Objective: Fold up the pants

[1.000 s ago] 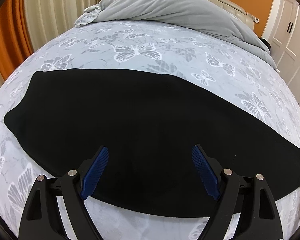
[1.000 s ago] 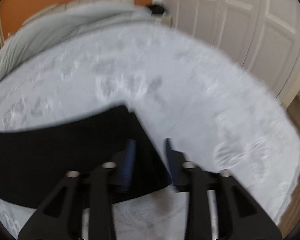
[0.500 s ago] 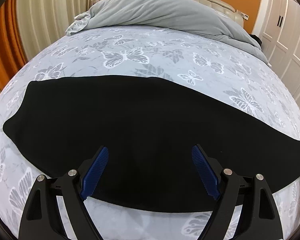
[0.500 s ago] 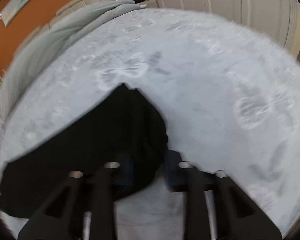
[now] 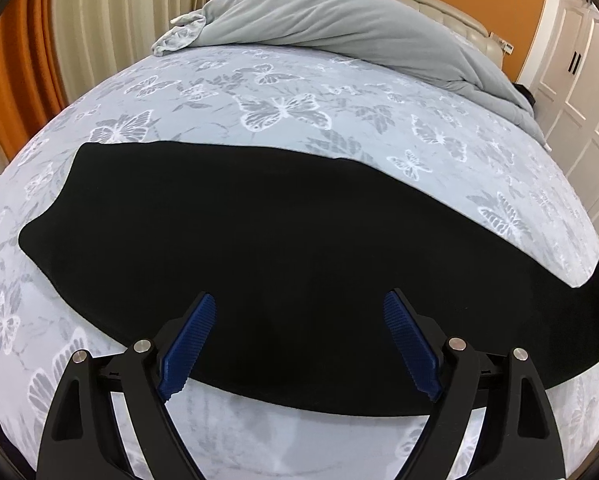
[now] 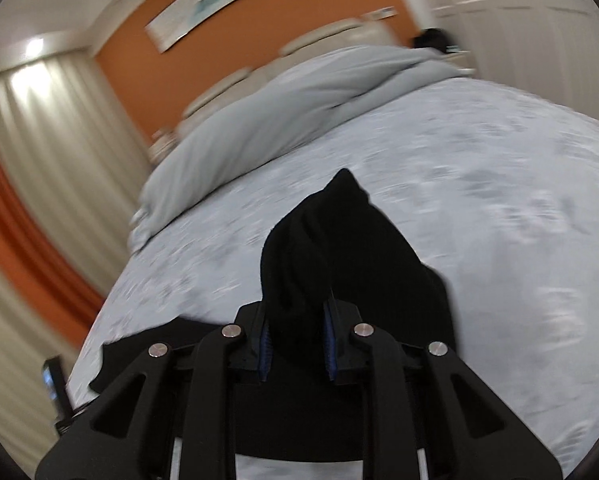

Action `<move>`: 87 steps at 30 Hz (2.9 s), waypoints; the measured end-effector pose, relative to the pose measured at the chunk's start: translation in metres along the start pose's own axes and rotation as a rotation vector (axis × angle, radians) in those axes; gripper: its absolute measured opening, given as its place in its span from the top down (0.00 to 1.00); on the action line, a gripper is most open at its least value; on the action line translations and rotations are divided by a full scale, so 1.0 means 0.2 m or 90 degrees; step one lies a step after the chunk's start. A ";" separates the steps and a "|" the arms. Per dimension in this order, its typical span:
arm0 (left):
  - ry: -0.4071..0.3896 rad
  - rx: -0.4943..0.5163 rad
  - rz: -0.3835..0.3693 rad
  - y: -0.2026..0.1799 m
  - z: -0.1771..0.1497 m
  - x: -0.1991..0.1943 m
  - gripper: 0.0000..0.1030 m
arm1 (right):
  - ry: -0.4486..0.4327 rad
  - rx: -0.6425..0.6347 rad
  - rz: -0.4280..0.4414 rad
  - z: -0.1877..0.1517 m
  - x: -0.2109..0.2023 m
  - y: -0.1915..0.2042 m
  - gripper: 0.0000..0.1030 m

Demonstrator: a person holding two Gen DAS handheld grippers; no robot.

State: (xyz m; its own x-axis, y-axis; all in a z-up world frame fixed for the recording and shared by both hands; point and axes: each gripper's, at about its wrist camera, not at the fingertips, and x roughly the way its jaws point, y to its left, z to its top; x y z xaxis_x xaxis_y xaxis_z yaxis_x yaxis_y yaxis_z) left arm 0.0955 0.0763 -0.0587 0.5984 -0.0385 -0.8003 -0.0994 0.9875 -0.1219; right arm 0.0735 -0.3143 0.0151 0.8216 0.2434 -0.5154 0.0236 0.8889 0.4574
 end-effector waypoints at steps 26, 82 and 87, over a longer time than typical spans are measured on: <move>0.015 -0.061 0.020 0.35 0.01 -0.04 0.18 | 0.246 -0.261 0.059 -0.70 0.74 0.85 0.40; 0.117 -0.168 -0.164 0.11 0.06 0.31 0.82 | 0.239 -0.101 -0.124 -0.37 0.30 -0.08 0.32; 0.074 -0.197 -0.172 0.18 0.08 0.18 0.58 | 0.292 -0.045 -0.057 -0.44 0.40 -0.08 0.31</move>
State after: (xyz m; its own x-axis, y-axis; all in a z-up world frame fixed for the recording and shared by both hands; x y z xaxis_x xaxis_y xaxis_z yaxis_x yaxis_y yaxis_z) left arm 0.1257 0.1131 -0.0830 0.5433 -0.3242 -0.7744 -0.1954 0.8483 -0.4922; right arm 0.0880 -0.2749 -0.0967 0.4819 0.2969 -0.8244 0.0307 0.9345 0.3546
